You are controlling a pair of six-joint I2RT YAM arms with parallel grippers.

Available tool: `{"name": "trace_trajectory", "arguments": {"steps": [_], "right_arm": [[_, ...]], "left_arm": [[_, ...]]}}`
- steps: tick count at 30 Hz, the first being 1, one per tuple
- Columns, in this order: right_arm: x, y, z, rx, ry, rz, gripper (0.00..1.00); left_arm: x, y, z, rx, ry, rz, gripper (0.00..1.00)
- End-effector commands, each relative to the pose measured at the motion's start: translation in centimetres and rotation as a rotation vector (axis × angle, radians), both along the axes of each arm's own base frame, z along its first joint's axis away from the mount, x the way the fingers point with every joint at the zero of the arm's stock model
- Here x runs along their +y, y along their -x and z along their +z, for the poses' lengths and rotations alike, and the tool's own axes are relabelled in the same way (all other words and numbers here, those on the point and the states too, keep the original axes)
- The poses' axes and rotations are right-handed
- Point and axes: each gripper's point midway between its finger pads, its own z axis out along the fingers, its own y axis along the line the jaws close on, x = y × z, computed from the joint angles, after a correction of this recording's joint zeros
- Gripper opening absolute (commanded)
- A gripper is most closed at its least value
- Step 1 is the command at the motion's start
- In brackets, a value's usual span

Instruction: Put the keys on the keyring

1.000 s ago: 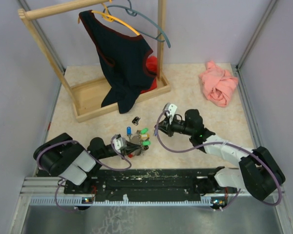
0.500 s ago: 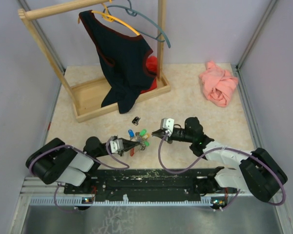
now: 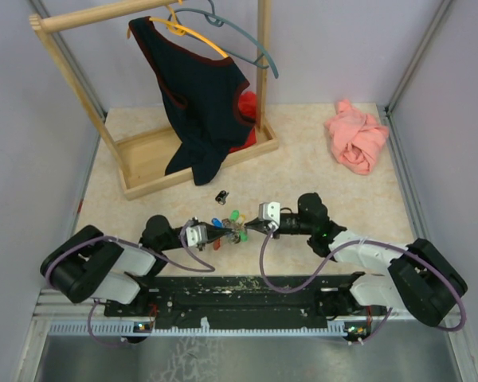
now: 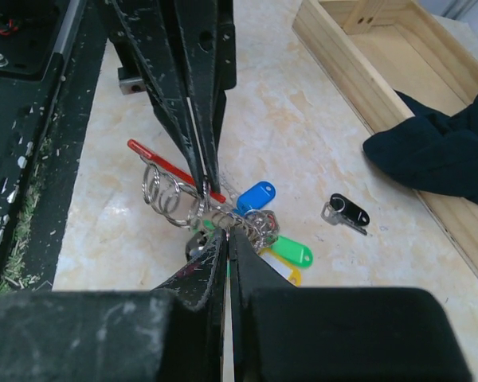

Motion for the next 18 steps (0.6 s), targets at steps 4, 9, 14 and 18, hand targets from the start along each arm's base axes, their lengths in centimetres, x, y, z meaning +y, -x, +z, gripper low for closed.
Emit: {"name": "trace_trajectory", "arguments": {"steps": [4, 9, 14, 18], "right_arm": [[0.3, 1.0, -0.3, -0.029, -0.011, 0.030, 0.00], [0.3, 0.5, -1.4, -0.024, 0.016, 0.017, 0.00], [0.5, 0.2, -2.0, -0.024, 0.009, 0.011, 0.00], [0.8, -0.4, -1.8, -0.040, -0.001, -0.007, 0.00]], "left_arm": [[-1.0, 0.3, -1.5, 0.054, -0.052, -0.060, 0.01], [-1.4, -0.1, -3.2, 0.134, -0.120, -0.066, 0.01], [-1.5, 0.0, -3.3, 0.130, -0.123, -0.075, 0.01], [-1.6, 0.1, -3.4, 0.135, -0.129, -0.083, 0.01]]}}
